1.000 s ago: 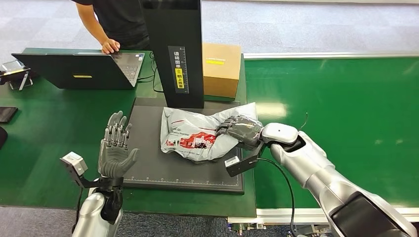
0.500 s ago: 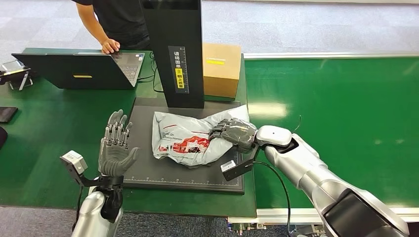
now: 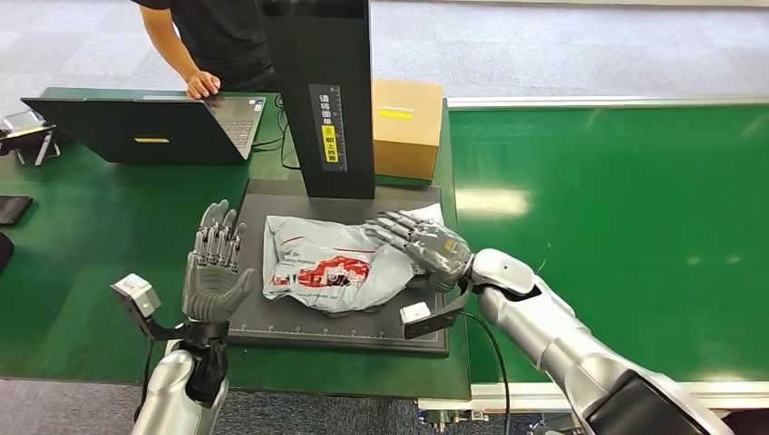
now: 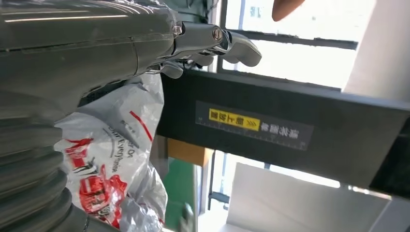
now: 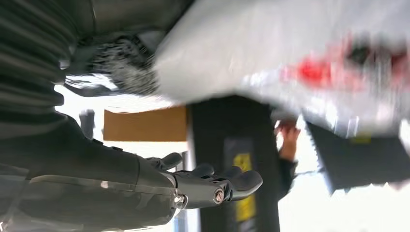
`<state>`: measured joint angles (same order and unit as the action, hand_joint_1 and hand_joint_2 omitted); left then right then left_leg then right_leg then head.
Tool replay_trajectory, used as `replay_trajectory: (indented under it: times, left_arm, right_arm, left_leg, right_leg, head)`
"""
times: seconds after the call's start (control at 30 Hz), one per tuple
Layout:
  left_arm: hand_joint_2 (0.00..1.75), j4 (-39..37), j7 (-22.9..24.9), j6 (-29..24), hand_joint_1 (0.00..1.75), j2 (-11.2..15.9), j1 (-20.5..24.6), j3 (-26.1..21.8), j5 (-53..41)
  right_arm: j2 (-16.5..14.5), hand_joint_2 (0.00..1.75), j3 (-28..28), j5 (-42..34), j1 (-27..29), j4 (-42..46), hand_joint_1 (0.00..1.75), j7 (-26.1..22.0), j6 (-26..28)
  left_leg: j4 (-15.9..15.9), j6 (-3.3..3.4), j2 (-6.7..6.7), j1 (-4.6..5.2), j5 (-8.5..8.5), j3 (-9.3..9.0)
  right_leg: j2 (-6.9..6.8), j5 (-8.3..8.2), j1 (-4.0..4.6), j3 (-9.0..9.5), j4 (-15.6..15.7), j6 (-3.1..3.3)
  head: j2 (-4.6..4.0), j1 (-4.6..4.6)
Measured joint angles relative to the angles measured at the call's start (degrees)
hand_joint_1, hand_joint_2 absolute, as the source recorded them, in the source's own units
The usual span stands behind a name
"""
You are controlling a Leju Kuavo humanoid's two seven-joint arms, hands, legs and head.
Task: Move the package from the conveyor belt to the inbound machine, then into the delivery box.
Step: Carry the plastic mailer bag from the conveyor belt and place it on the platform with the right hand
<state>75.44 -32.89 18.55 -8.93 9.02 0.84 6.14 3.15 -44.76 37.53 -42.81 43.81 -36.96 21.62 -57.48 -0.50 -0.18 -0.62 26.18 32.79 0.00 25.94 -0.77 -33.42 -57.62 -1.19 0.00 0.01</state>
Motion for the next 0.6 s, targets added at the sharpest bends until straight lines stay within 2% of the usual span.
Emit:
replay_trajectory:
  times: [0.1,0.23,0.43,0.6]
  left_arm:
    - [1.75,-0.2,1.0,-0.7,0.0,0.0,0.0,0.0,1.2]
    - [1.75,-0.5,1.8,-0.4,0.0,0.1,0.0,0.4,2.5]
    - [1.75,-0.7,2.3,0.4,0.0,0.3,-0.2,1.3,3.8]
    - [1.75,-0.8,2.2,-0.7,0.0,0.6,-0.4,1.5,2.9]
  right_arm:
    - [0.0,1.75,3.1,-8.0,3.0,3.4,0.0,-0.2,0.0]
    - [0.0,1.75,6.2,-13.2,6.0,6.3,0.0,-0.2,-0.9]
    - [-0.4,1.75,14.4,-30.8,12.7,16.3,0.0,-0.2,-10.8]
    - [-1.7,1.75,22.8,-33.6,17.9,24.2,0.0,-0.2,-15.6]
  left_leg:
    - [0.0,0.0,0.0,0.0,0.01,0.02]
    - [0.0,0.0,0.0,0.0,0.01,0.03]
    - [0.0,-0.01,-0.02,0.0,0.01,0.05]
    - [0.0,-0.01,-0.03,0.0,0.02,0.06]
  right_leg:
    - [0.01,0.0,0.0,-0.03,0.0,0.0]
    - [0.01,0.0,0.0,-0.03,0.0,0.0]
    - [-0.01,0.01,0.01,-0.04,0.0,0.0]
    - [-0.01,0.01,0.0,-0.05,0.0,0.0]
  head:
    - [0.0,-0.01]
    - [0.0,-0.01]
    - [0.0,-0.01]
    - [0.0,-0.01]
